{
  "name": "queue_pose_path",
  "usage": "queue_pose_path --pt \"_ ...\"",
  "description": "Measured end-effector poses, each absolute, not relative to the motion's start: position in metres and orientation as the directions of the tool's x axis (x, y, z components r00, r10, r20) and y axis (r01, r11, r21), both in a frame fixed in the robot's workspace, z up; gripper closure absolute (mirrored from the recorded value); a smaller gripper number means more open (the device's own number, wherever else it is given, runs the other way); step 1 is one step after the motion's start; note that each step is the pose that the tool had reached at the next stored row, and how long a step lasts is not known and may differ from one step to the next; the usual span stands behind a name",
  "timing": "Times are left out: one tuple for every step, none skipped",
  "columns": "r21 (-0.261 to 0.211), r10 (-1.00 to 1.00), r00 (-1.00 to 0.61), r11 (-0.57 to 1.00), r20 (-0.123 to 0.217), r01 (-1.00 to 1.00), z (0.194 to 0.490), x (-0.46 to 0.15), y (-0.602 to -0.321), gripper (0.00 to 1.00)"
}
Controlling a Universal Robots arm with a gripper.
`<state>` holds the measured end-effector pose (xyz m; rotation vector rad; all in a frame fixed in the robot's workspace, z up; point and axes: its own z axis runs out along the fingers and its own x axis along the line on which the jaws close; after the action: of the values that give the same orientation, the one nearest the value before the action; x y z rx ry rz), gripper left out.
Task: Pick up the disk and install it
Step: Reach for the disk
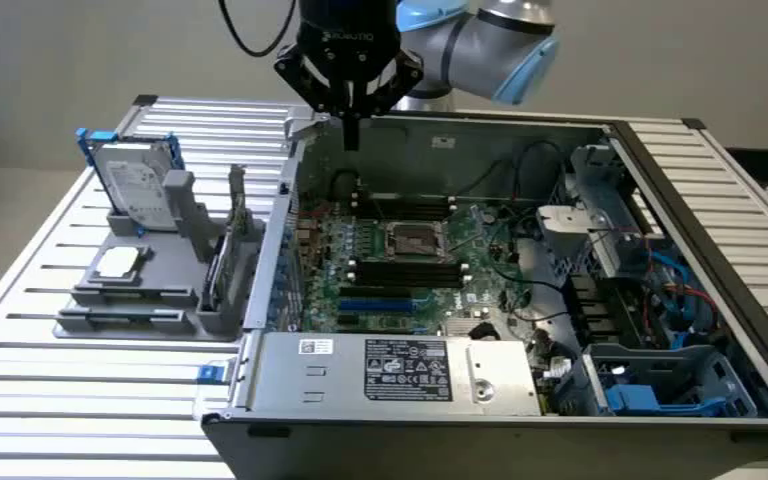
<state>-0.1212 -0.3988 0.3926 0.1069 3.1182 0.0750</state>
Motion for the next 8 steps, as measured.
queue_pose_path --pt "0.049 0.069 -0.997 0.997 -0.019 0.068 0.3926 -0.1212 -0.3988 0.89" --pt "0.049 0.069 -0.997 0.996 -0.019 0.068 0.3926 -0.1212 -0.3988 0.89" --pt "0.049 0.069 -0.997 0.997 -0.019 0.068 0.3926 -0.1212 -0.3988 0.89" --pt "0.049 0.069 -0.997 0.997 -0.019 0.068 0.3926 -0.1212 -0.3988 0.89" --pt "0.049 0.069 -0.997 0.997 -0.019 0.068 0.3926 -0.1212 -0.3988 0.89" --pt "0.049 0.069 -0.997 0.997 -0.019 0.068 0.3926 -0.1212 -0.3988 0.89" --pt "0.049 0.069 -0.997 0.996 -0.019 0.068 0.3927 -0.1243 -0.3989 0.89" --pt "0.049 0.069 -0.997 0.996 -0.019 0.068 0.3926 -0.1287 -0.3989 0.89"
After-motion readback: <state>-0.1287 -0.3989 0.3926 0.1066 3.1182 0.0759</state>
